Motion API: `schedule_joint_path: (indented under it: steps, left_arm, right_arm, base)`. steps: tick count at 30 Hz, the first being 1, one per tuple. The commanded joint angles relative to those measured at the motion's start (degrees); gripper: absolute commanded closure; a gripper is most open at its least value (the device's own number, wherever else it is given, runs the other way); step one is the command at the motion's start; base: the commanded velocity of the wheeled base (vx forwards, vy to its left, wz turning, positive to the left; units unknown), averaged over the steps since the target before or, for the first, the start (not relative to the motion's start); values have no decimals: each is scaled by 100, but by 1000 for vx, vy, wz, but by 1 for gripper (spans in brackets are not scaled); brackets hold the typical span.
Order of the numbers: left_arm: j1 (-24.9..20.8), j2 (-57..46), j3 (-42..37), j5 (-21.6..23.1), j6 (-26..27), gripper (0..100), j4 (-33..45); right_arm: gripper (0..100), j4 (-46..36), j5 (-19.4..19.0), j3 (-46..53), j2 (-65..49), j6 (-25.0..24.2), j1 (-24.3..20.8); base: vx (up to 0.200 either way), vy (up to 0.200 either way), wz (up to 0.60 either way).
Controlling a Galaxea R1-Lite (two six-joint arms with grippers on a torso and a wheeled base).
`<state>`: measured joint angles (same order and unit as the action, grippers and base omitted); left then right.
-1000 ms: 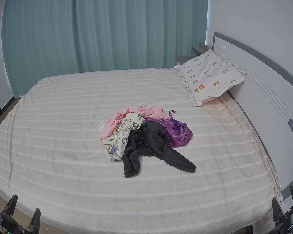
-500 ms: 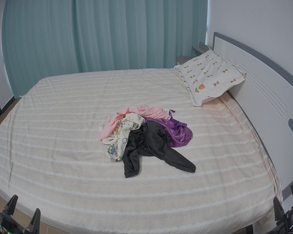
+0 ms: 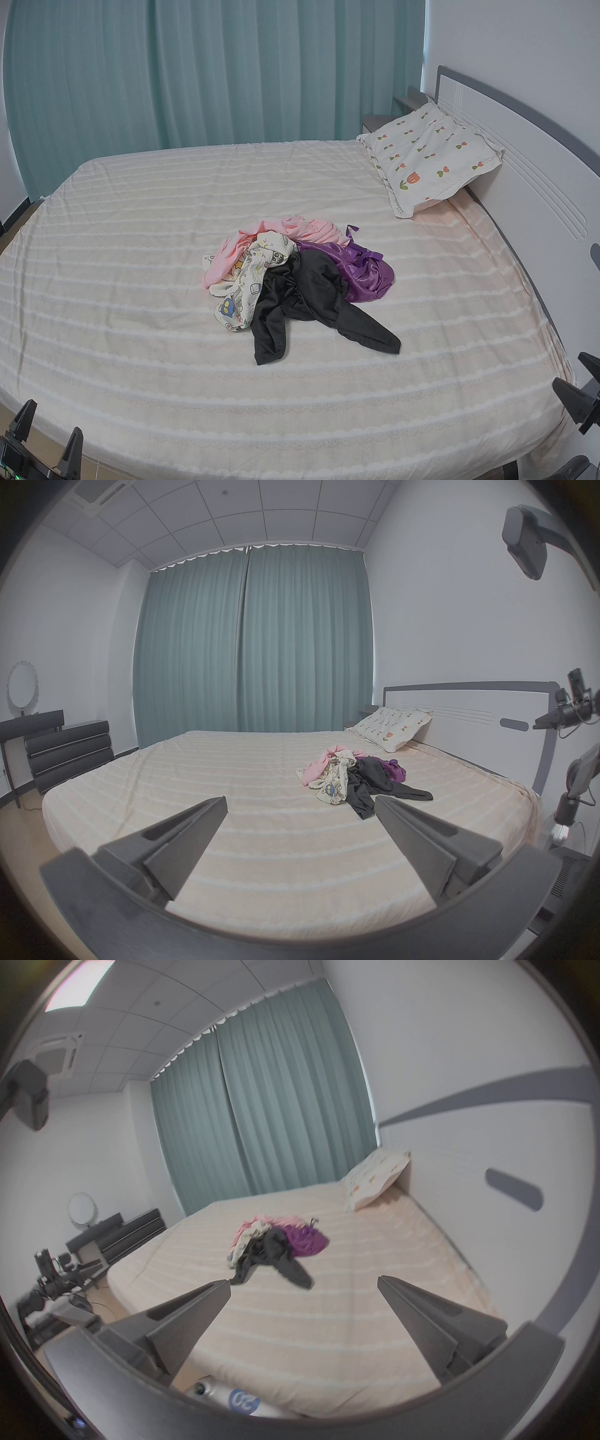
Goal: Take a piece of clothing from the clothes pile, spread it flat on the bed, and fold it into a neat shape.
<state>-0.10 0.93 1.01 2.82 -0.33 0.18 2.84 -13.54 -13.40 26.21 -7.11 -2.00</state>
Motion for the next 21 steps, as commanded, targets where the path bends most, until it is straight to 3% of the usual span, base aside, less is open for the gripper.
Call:
schedule_joint_path:
  steps: [1, 2, 8, 13, 21]
  left_arm:
    - [1, -93, -92, 0, -2, 0, -1]
    - [1, -93, -92, 0, -2, 0, -1]
    - [1, -93, -92, 0, -2, 0, -1]
    - [1, -93, -92, 0, -2, 0, -1]
    - [1, -93, -92, 0, -2, 0, -1]
  right_arm:
    - [0, 850, -773, -163, 3030, -564, -380]
    - [0, 850, -773, -163, 3030, -564, -380]
    - [0, 2933, -746, -251, 5799, -660, -468]
    - [0, 4049, -579, -576, 7100, -1179, -723]
    - [0, 5455, 352, -1376, 9042, -1970, -1400]
  base:
    - [0, 0, 0]
    - [0, 0, 0]
    - [0, 0, 0]
    - [0, 0, 0]
    - [0, 0, 0]
